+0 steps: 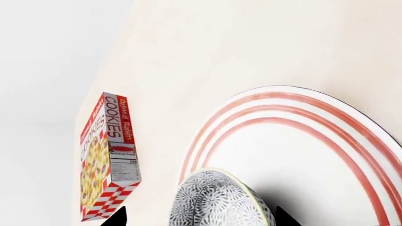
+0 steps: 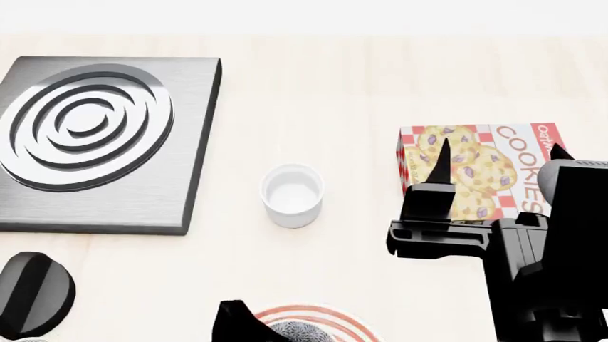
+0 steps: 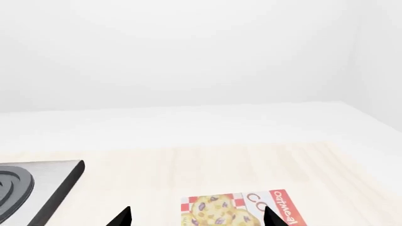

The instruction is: Pick the akita bowl on the stove and place it on the plate.

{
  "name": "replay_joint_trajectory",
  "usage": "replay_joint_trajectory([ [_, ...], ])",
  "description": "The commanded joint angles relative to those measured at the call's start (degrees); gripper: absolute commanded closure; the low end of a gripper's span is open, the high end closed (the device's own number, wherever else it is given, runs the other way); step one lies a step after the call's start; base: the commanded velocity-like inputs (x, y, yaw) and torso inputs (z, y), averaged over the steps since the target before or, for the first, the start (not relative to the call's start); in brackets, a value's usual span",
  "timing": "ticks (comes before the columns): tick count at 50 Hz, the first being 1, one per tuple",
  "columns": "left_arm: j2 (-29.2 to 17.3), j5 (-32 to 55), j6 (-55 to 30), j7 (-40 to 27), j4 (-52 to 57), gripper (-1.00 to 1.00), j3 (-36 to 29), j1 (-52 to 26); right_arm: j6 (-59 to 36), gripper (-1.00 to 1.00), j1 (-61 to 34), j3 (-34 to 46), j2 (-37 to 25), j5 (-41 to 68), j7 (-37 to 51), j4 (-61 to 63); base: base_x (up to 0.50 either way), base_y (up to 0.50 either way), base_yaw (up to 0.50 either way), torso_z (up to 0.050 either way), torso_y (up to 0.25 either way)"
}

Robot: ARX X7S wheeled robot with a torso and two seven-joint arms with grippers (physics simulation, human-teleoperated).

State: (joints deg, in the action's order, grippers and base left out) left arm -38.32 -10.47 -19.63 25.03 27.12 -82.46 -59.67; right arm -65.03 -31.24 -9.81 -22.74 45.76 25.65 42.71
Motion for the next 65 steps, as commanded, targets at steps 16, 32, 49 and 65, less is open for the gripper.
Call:
replay_joint_trajectory([
  [16, 1.6, 1.2, -0.9, -1.4, 1.7, -1.0, 1.7, 0.5, 0.4, -1.0, 0.0, 0.3, -0.4, 0.6, 0.6, -0.2, 0.0, 0.0, 0.0, 0.0, 0.0],
  [32, 2.0, 1.4, -1.7, -1.4, 2.5, -1.0, 2.3, 0.4, 0.7, -1.0, 0.1, 0.5, -0.7, 1.0, 1.0, -0.3, 0.0, 0.0, 0.0, 0.0, 0.0],
  [49, 2.7, 3.7, -2.4, -2.7, 3.6, -1.0, 4.9, 0.8, 1.0, -1.0, 0.1, 0.7, -0.9, 1.4, 1.3, -0.4, 0.0, 0.0, 0.0, 0.0, 0.0],
  [65, 2.7, 5.1, -2.7, -4.0, 4.1, -1.0, 6.3, 1.7, 1.3, -1.0, 0.1, 0.8, -1.2, 1.7, 1.6, -0.5, 0.0, 0.0, 0.0, 0.0, 0.0],
])
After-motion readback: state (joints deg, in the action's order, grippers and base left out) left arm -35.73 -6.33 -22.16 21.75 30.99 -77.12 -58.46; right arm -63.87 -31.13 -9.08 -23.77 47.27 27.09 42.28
